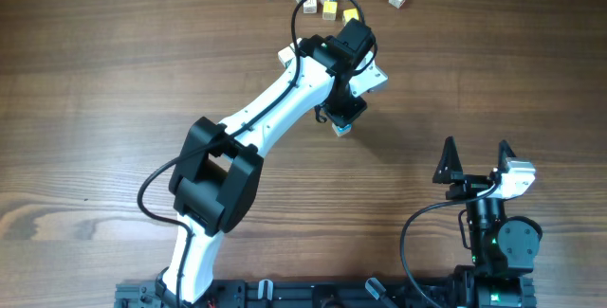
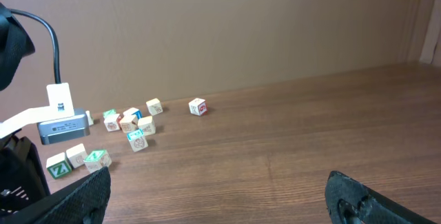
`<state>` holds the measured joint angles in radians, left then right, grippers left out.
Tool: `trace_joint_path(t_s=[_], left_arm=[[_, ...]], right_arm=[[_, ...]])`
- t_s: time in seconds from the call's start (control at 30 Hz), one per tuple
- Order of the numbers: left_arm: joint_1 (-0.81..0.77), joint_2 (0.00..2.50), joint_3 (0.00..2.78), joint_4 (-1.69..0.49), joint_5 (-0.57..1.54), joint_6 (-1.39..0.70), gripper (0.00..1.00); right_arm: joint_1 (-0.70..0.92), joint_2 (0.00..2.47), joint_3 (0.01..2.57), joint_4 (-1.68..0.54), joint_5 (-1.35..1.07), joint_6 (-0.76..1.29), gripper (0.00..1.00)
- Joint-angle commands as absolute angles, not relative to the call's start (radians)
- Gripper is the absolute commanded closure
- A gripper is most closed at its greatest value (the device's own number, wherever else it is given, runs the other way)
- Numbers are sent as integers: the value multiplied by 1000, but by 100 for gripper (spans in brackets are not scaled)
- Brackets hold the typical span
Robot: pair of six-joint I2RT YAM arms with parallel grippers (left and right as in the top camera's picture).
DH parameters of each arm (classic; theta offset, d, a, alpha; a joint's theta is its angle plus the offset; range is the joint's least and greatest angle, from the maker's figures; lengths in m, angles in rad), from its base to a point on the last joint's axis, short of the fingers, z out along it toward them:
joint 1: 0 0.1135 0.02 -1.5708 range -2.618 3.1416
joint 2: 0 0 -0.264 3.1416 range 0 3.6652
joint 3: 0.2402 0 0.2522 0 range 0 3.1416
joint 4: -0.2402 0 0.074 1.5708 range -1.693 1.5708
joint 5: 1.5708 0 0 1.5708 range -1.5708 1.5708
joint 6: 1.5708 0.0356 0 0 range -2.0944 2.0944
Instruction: Form a tower
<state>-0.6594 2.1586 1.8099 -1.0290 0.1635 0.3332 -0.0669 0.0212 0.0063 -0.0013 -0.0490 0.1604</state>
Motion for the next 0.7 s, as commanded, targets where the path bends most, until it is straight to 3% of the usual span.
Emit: trace_joint_path(t_s=[0.0,0.4,0.67], left_arm=[[-659,2141,1798,-1022,187,363,81],[-659,2192,1797,-1001,187,364,76],[-659,2192,1797,-1001,187,364,64]], right_arm=[[-63,14,5,1,-61,160,0],[-63,14,5,1,-61,160,0],[-63,14,5,1,-61,160,0]])
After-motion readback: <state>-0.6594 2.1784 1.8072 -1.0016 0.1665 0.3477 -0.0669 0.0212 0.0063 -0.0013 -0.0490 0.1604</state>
